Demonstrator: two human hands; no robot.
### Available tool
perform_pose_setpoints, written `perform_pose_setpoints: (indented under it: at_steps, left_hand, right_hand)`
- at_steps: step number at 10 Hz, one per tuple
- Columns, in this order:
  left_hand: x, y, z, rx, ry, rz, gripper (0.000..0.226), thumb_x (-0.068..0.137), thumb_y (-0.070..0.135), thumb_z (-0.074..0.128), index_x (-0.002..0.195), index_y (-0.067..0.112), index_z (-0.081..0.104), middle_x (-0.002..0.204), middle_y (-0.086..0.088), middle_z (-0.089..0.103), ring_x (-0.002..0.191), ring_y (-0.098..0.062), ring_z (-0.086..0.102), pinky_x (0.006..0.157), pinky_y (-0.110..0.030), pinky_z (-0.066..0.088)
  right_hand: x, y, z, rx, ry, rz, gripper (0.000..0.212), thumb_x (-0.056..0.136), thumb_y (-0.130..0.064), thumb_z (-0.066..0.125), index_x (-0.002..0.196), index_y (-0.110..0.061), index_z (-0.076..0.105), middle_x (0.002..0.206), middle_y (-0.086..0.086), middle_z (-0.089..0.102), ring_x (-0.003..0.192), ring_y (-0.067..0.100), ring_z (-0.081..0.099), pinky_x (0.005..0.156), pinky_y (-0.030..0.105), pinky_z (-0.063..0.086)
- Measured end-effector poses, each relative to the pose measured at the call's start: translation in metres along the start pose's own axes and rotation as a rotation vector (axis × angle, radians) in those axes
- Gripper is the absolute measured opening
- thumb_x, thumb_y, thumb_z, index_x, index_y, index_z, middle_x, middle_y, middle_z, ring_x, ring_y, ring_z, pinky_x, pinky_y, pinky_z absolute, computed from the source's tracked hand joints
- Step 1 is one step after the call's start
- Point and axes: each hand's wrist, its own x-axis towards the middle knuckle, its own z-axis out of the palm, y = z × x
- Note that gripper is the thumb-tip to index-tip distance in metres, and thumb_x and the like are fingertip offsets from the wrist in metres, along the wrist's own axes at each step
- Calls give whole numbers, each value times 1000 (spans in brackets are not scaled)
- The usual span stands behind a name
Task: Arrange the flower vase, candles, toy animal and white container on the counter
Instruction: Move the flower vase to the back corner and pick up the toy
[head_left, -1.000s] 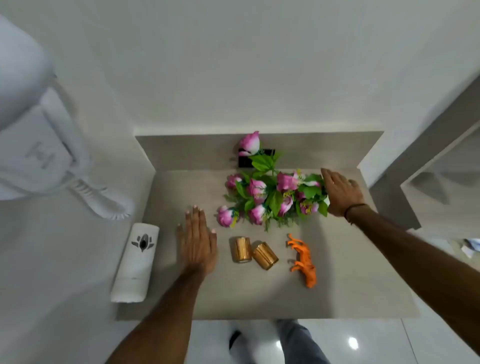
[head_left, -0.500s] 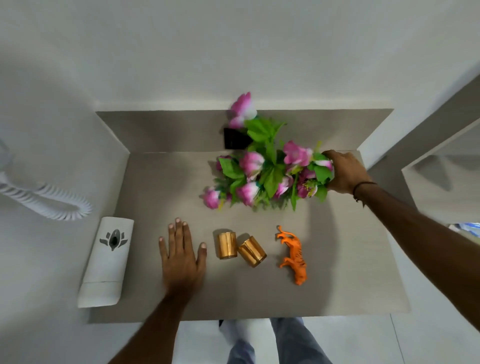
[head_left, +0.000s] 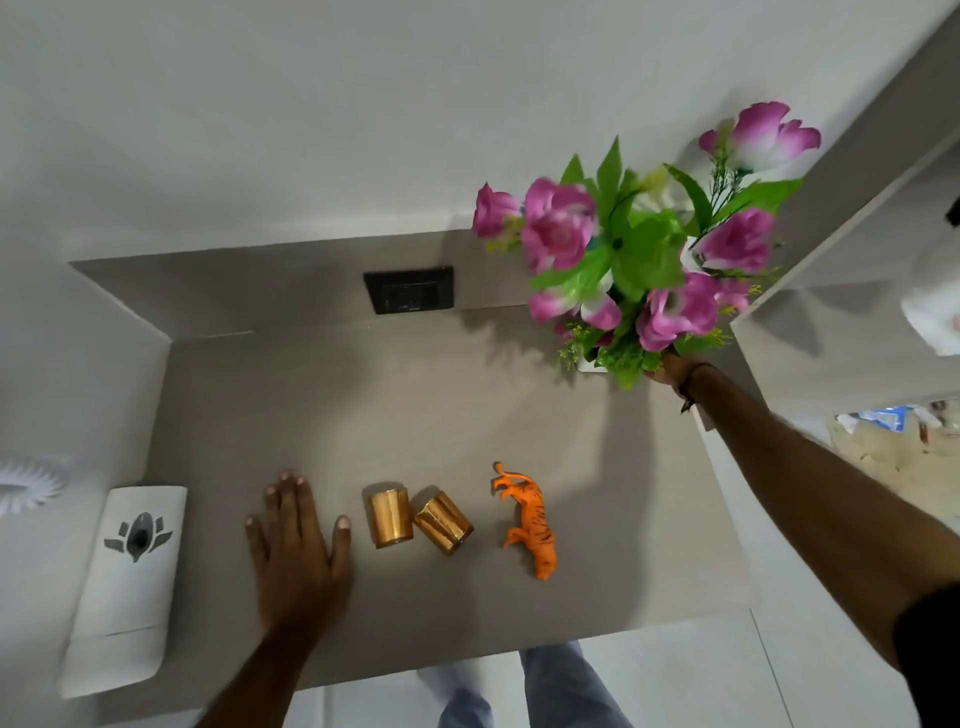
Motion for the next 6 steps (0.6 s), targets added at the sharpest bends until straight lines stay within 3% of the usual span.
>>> perform_pose_setpoints:
  at_steps: [1, 2, 3, 4, 5, 6]
  left_hand:
    - [0, 2, -1, 1, 12, 14, 81, 102, 54, 24, 168, 8, 15, 178, -14, 15, 166, -33, 11, 134, -59, 10]
    - [-2, 3, -2, 26, 8, 22, 82, 102, 56, 19, 168, 7, 11, 179, -14, 11, 167, -33, 9, 134, -60, 11]
    - [-4, 6, -8, 30, -19, 25, 84, 102, 58, 15, 168, 7, 8, 179, -14, 6, 166, -33, 6, 134, -60, 9]
    - [-5, 9, -17, -24, -39, 19, 88, 99, 59, 15, 167, 4, 17, 178, -16, 12, 166, -36, 11, 134, -58, 6]
    - [-3, 13, -29, -102, -20, -22, 82, 97, 53, 32, 160, 1, 36, 173, -20, 29, 162, -39, 25, 132, -56, 12]
    - [-1, 24, -45, -244, 42, -49, 56, 97, 46, 47, 128, 5, 68, 141, -20, 63, 136, -41, 57, 115, -53, 43]
  right_hand:
    - [-13, -5, -10, 4, -102, 146, 14, 94, -8, 63, 104, -1, 56, 122, 17, 46, 131, 37, 46, 104, 38, 36]
    - [-32, -2, 1, 184, -2, 119, 71, 82, 0, 74, 144, -1, 39, 140, 23, 53, 113, 29, 56, 101, 40, 46]
    - [-80, 4, 29, 237, 99, 70, 80, 75, -7, 81, 144, -6, 40, 128, 14, 60, 105, 25, 59, 103, 43, 50]
    - [-136, -2, 62, 99, 324, -87, 66, 73, -25, 82, 130, -5, 53, 118, 12, 66, 107, 31, 64, 93, 38, 51]
    - [-190, -33, 103, 70, 285, -314, 47, 73, -29, 80, 112, -10, 63, 97, 7, 70, 90, 26, 67, 80, 33, 50]
    - [-217, -74, 138, -115, -35, -402, 46, 72, -44, 73, 108, -16, 67, 99, 5, 73, 94, 25, 69, 77, 31, 51]
